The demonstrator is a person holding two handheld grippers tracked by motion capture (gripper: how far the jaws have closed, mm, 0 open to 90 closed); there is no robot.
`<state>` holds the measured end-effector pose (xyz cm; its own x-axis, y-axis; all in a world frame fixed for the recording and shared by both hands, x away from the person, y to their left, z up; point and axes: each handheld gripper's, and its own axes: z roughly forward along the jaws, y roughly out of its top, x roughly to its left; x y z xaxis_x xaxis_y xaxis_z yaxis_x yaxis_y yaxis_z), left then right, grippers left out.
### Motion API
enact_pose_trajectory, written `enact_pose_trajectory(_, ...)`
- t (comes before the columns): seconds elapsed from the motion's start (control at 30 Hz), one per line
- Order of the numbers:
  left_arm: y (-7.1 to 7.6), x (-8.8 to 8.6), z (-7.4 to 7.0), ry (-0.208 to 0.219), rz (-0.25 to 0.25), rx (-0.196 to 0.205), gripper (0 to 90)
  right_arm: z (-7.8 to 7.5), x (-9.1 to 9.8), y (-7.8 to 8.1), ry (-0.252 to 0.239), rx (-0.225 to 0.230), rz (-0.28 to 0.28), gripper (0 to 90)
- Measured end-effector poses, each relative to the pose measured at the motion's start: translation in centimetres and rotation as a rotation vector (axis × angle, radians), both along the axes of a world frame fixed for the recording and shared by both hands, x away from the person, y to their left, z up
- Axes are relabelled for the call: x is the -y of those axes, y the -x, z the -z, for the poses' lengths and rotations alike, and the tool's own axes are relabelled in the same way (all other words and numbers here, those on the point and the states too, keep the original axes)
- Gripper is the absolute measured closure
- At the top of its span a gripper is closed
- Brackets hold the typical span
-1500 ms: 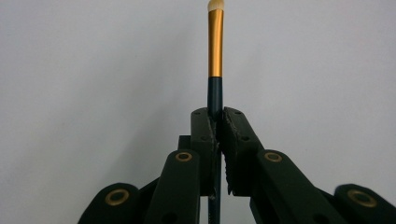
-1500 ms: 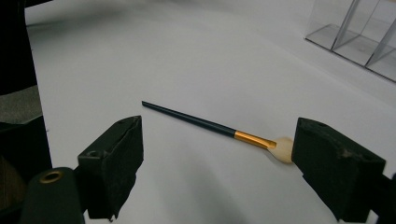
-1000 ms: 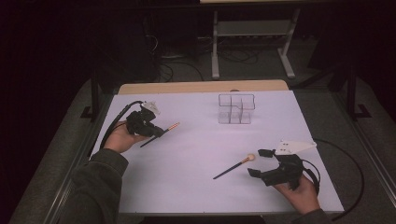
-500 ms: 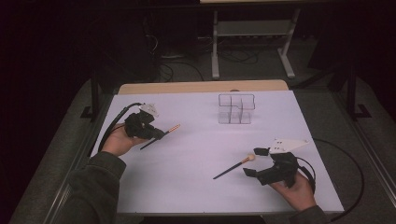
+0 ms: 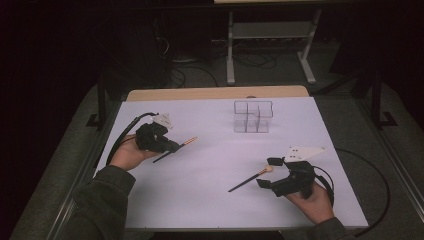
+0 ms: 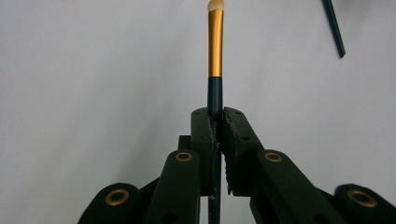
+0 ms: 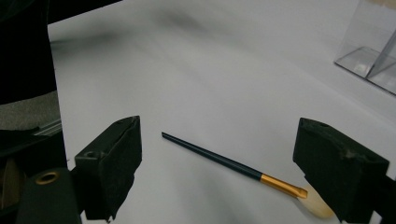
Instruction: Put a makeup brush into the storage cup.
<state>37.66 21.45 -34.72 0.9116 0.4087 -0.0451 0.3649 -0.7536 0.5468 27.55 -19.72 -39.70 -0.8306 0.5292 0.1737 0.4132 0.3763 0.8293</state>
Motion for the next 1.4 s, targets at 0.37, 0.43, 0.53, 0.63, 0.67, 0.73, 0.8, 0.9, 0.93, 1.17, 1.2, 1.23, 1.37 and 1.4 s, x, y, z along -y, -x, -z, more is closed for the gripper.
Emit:
enact_pose_trajectory(0.37,1.0,0.9,-0.1,0.034,0.041,0.001,83.5,-0.4,-1.5,-0.3,0.000,0.032,-0.031,16.6)
enact_pose_trajectory(0.43,1.2,1.0,-0.1,0.038,0.042,0.000,83.5,-0.5,-1.5,-0.3,-0.005,0.029,-0.032,16.8)
enact_pose_trajectory(0.53,1.4,1.3,-0.1,0.051,0.056,0.001,83.5,-0.6,-1.9,-0.5,-0.016,0.029,-0.040,17.8)
enact_pose_trajectory(0.63,1.8,1.6,-0.2,0.057,0.065,0.006,83.5,-0.6,-2.1,-0.5,-0.017,0.029,-0.038,18.2)
enact_pose_trajectory(0.67,1.9,1.7,-0.2,0.059,0.072,0.012,83.5,-0.6,-2.1,-0.5,-0.019,0.028,-0.041,18.4)
enact_pose_trajectory(0.73,2.1,1.9,-0.3,0.062,0.077,0.007,83.5,-0.8,-2.4,-0.7,-0.017,0.031,-0.049,18.7)
enact_pose_trajectory(0.8,2.3,2.2,-0.4,0.063,0.092,0.016,83.5,-0.8,-2.4,-0.7,-0.021,0.034,-0.048,18.7)
enact_pose_trajectory(0.9,2.7,2.6,-0.4,0.073,0.108,0.020,83.5,-0.9,-2.6,-0.8,-0.035,0.024,-0.056,19.7)
enact_pose_trajectory(0.93,2.7,2.6,-0.4,0.073,0.108,0.020,83.5,-0.9,-2.7,-0.8,-0.034,0.028,-0.060,19.9)
enact_pose_trajectory(1.17,3.3,3.3,-0.5,0.078,0.130,0.020,83.5,-1.1,-3.0,-0.9,-0.032,0.029,-0.065,20.4)
enact_pose_trajectory(1.2,3.3,3.4,-0.6,0.081,0.134,0.026,83.5,-1.1,-3.1,-1.0,-0.035,0.025,-0.067,20.4)
enact_pose_trajectory(1.23,3.4,3.4,-0.6,0.082,0.136,0.026,83.5,-1.1,-3.1,-1.0,-0.035,0.025,-0.067,20.4)
enact_pose_trajectory(1.37,3.7,3.8,-0.6,0.087,0.147,0.026,83.5,-1.2,-3.3,-1.2,-0.042,0.010,-0.073,23.1)
enact_pose_trajectory(1.4,3.8,3.9,-0.6,0.085,0.152,0.028,83.5,-1.2,-3.4,-1.2,-0.043,0.012,-0.071,23.2)
